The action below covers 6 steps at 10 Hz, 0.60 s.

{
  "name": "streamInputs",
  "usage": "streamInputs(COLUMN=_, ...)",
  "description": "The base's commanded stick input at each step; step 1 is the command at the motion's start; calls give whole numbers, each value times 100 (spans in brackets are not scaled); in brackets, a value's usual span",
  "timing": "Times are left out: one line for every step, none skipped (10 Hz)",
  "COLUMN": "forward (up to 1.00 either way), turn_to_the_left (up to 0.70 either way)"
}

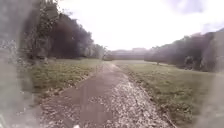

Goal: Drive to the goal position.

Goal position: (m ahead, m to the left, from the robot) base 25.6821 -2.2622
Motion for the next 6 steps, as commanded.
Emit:
streamInputs(forward=70, turn_to_the_left=1)
streamInputs(forward=70, turn_to_the_left=1)
streamInputs(forward=70, turn_to_the_left=1)
streamInputs(forward=70, turn_to_the_left=1)
streamInputs(forward=70, turn_to_the_left=1)
streamInputs(forward=70, turn_to_the_left=1)
